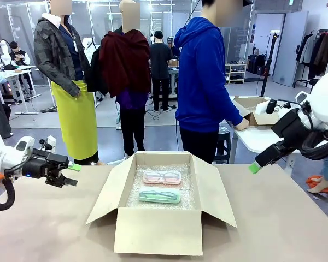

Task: Pack the glasses set securely to prepare it for shipping.
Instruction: Position the Package Box on the left side of the table.

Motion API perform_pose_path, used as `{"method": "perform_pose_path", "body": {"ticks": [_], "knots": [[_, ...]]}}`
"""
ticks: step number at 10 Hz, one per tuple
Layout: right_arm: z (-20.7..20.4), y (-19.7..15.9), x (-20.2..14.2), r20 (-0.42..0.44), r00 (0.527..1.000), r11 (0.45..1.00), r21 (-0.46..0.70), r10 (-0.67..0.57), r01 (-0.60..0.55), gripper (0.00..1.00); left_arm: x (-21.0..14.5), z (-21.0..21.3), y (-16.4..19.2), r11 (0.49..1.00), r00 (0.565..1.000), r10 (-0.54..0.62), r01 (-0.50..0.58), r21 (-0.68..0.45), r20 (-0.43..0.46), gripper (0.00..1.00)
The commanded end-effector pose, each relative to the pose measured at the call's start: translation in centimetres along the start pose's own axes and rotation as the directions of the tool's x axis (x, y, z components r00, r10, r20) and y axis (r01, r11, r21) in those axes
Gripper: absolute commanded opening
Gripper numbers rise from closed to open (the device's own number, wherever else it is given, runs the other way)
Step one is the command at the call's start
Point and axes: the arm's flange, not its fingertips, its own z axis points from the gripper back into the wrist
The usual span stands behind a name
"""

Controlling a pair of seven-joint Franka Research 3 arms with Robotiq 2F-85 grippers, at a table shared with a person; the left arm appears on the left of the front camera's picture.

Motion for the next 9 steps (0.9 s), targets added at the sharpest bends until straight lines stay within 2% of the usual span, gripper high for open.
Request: {"method": "perform_pose_path", "body": {"ticks": [1,2,5,9], "knots": [[-0.1,0.0,0.0,0.001,1.0,1.0,-0.005,0.005,-0.005,1.0,-0.5,-1.5,1.9,1.0,0.999,0.02,-0.019,-0.007,0.039,1.0],[-0.1,0.0,0.0,0.001,1.0,1.0,-0.005,0.005,-0.005,1.0,-0.8,-2.4,2.7,0.998,0.998,0.063,-0.063,-0.005,0.026,1.0],[-0.1,0.0,0.0,0.001,1.0,1.0,-0.005,0.005,-0.005,1.0,-1.7,-5.0,3.7,0.991,0.989,0.134,-0.134,-0.004,0.062,1.0],[-0.1,0.0,0.0,0.001,1.0,1.0,-0.005,0.005,-0.005,1.0,-2.5,-8.1,3.6,0.983,0.983,0.185,-0.185,0.009,0.01,1.0]]}}
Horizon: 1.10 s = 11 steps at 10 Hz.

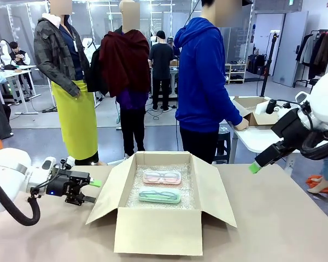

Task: Pack the glasses set securely to prepare it for shipping.
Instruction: Position the Package Box on the left side of the table.

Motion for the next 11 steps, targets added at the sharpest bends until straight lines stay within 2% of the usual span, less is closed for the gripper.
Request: {"method": "perform_pose_path", "body": {"ticks": [1,5,6,7,8,9,11], "knots": [[0.0,0.0,0.0,0.001,1.0,1.0,-0.006,0.004,-0.004,1.0,-0.3,-1.3,0.2,0.999,0.999,0.048,-0.048,0.023,0.004,1.0],[0.0,0.0,0.0,0.001,1.0,1.0,-0.006,0.004,-0.004,1.0,-0.4,-1.7,0.0,0.99,0.991,0.131,-0.133,-0.058,-0.03,1.0],[0.0,0.0,0.0,0.001,1.0,1.0,-0.006,0.004,-0.004,1.0,-0.3,-1.1,0.0,0.985,0.988,0.149,-0.152,-0.087,-0.039,0.64],[0.0,0.0,0.0,0.001,1.0,1.0,-0.006,0.004,-0.004,1.0,-0.2,-0.5,-0.2,0.985,0.99,0.138,-0.14,-0.104,-0.029,0.46],[0.0,0.0,0.0,0.001,1.0,1.0,-0.006,0.004,-0.004,1.0,-0.1,0.2,-0.5,0.98,0.989,0.145,-0.147,-0.135,-0.022,0.07],[0.0,0.0,0.0,0.001,1.0,1.0,-0.006,0.004,-0.004,1.0,-0.1,0.5,-0.7,0.976,0.988,0.15,-0.153,-0.153,-0.03,0.0],[0.0,0.0,0.0,0.001,1.0,1.0,-0.006,0.004,-0.004,1.0,-0.1,1.0,-1.0,0.97,0.988,0.153,-0.157,-0.185,-0.039,0.0]]}}
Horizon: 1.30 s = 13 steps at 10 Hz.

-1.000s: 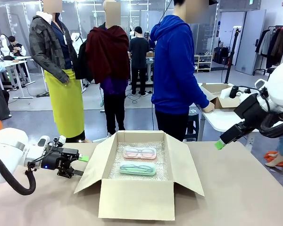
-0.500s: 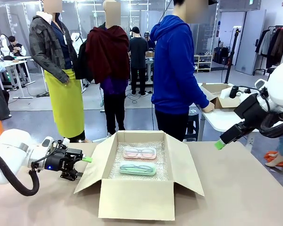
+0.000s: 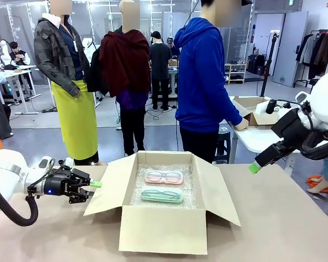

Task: Pack the glasses set securely to prepare it for shipping.
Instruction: Position the Package Box on the left side of the table.

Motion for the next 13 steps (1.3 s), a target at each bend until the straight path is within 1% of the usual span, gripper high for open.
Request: {"method": "perform_pose_path", "body": {"ticks": [1,2,5,7,8,13], "knots": [[-0.05,0.01,0.01,0.001,1.0,1.0,-0.007,0.004,-0.004,1.0,0.15,0.2,-0.74,0.998,0.999,0.033,-0.033,-0.056,-0.006,0.06],[-0.05,0.01,0.01,0.001,1.0,1.0,-0.007,0.004,-0.004,1.0,0.07,0.14,-0.98,0.998,0.999,0.03,-0.031,-0.062,-0.013,0.0],[-0.05,0.01,0.01,0.001,1.0,1.0,-0.007,0.004,-0.004,1.0,0.03,-0.38,-1.34,0.998,0.999,0.018,-0.02,-0.062,-0.033,0.0],[-0.05,0.01,0.01,0.001,1.0,1.0,-0.007,0.004,-0.004,1.0,0.26,-0.56,-0.78,0.998,0.998,0.035,-0.037,-0.049,-0.053,0.0],[-0.05,0.01,0.01,0.001,1.0,1.0,-0.007,0.004,-0.004,1.0,-0.06,-0.27,-0.91,0.998,1.0,0.004,-0.006,-0.057,-0.026,0.0],[-0.05,0.01,0.01,0.001,1.0,1.0,-0.007,0.004,-0.004,1.0,-0.06,-0.27,-0.91,0.998,1.0,0.004,-0.006,-0.057,-0.026,0.0]]}}
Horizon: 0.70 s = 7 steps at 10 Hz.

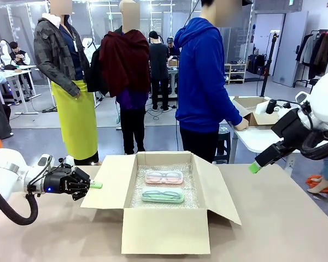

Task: Pack the glasses set securely to prepare it for shipping.
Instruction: Position the Package Box on the left side of the table.

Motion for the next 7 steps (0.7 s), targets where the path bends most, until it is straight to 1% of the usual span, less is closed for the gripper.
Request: {"method": "perform_pose_path", "body": {"ticks": [1,2,3,4,5,7], "knots": [[-0.1,0.0,0.0,0.001,1.0,1.0,-0.007,0.004,-0.004,1.0,0.0,0.0,0.0,1.0,1.0,0.0,0.0,0.0,0.0,0.03],[-0.1,0.0,0.0,0.001,1.0,1.0,-0.007,0.004,-0.004,1.0,0.2,0.9,-0.5,1.0,0.999,-0.003,0.002,-0.011,-0.046,0.03],[-0.1,0.0,0.0,0.001,1.0,1.0,-0.007,0.004,-0.004,1.0,0.5,2.8,-0.9,0.999,0.997,-0.039,0.039,-0.011,-0.061,0.03],[-0.1,0.0,0.0,0.001,1.0,1.0,-0.007,0.004,-0.004,1.0,0.9,5.3,-1.0,0.999,0.997,-0.048,0.047,-0.024,-0.067,0.03],[-0.1,0.0,0.0,0.001,1.0,1.0,-0.007,0.004,-0.004,1.0,1.3,8.2,-0.8,0.997,0.995,-0.07,0.068,-0.019,-0.068,0.03],[-0.1,0.0,0.0,0.001,1.0,1.0,-0.007,0.004,-0.004,1.0,1.8,12.9,0.1,0.998,0.998,-0.054,0.054,-0.035,-0.009,0.03]]}}
